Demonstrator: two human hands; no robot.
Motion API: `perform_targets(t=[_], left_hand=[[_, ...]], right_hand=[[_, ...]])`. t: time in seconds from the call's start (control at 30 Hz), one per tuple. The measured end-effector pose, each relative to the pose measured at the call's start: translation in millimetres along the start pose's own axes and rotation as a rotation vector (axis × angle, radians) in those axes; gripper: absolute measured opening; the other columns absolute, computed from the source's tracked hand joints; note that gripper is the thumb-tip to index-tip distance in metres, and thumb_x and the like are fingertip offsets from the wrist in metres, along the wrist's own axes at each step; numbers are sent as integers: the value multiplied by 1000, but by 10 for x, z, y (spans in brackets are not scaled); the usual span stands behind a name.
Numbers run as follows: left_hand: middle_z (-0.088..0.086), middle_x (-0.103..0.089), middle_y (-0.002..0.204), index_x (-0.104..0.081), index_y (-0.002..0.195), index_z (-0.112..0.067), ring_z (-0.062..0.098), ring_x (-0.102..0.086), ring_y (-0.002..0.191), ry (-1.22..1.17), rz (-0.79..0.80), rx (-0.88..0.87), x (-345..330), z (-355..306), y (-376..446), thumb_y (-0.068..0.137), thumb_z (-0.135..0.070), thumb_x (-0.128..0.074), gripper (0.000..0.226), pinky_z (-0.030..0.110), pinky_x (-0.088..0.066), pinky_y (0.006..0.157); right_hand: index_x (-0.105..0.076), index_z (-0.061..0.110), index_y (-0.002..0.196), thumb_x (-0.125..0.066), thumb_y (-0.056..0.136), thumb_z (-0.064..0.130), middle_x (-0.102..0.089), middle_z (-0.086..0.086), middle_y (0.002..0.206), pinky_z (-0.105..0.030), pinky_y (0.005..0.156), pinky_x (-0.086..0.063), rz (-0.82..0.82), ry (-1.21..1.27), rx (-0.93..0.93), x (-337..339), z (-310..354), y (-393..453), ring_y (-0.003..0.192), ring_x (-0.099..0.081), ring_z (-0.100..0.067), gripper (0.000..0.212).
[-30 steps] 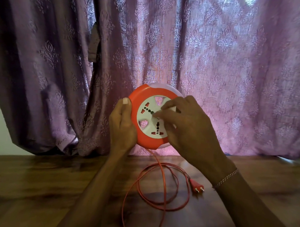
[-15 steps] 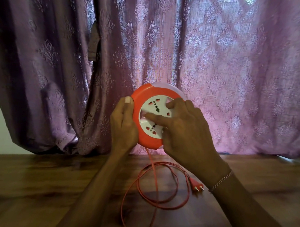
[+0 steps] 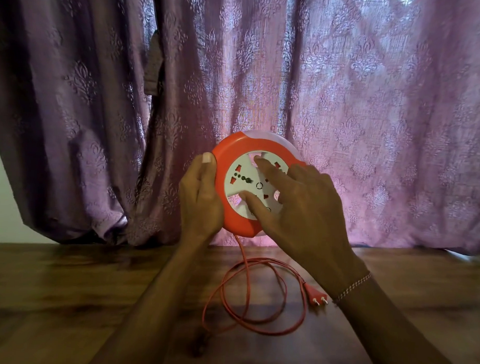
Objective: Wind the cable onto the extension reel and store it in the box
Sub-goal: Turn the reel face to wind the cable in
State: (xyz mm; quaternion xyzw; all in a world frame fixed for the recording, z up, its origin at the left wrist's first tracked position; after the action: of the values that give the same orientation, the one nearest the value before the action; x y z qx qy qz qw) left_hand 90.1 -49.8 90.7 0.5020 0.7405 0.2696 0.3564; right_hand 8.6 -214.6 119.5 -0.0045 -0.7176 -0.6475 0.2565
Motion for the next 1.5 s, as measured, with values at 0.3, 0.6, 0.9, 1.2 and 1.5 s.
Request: perform_targets(t=[0.3,0.6,0.9,1.2,1.5], left_hand=[[7,-71,87,-62,92,-3,15,-66,81,-5,-3,-2,14,-11,21,105,-41,-40,45,45,-58,73],[-8,-62,69,-56,82,-7,3,-57,63,65,16,-65,4,-54,15,106,-37,-41,42,26,-49,58],[-4,-56,69,-54,80,-10,15,-50,65,98,23,-84,-26,-90,-18,103,-44,-41,44,53,-50,64],[27,-64,85,-55,87,2,46,-62,79,64,22,-61,-3,-73,-25,100,-52,-40,57,61,-53,71],[-17,-60,68,-52,75,-22,3,-53,65,5,49,-25,-49,-28,15,104,-38,-42,35,28,-47,62]], right_hand=[[-75,37,102,-37,77,24,-57,-6,136,-39,82,-39,65,54,246,38,198,11,108,-49,-27,47],[-70,45,116,-68,71,13,-57,-8,134,-42,78,-42,181,-97,239,-108,170,-14,107,-54,-35,55],[-50,46,138,-59,80,52,-63,-8,97,-37,68,-50,90,-103,22,-57,-11,-47,89,-61,-30,59],[-59,37,132,-51,84,69,-70,2,89,-30,62,-49,22,-87,-56,54,-58,0,84,-66,-23,59],[-76,32,104,-73,63,-8,-55,-9,137,-44,85,-53,238,148,294,-35,122,11,123,-52,-34,57]])
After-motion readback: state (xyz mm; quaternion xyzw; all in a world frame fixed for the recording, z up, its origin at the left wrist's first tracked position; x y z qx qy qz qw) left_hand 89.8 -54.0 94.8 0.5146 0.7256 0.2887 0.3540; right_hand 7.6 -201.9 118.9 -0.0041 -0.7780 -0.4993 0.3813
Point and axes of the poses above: each hand's wrist, its own y-axis towards the middle knuckle, its own x-axis out of the back of the hand, z = x × y, the point moved 10 cm from there along y, towards the middle knuckle
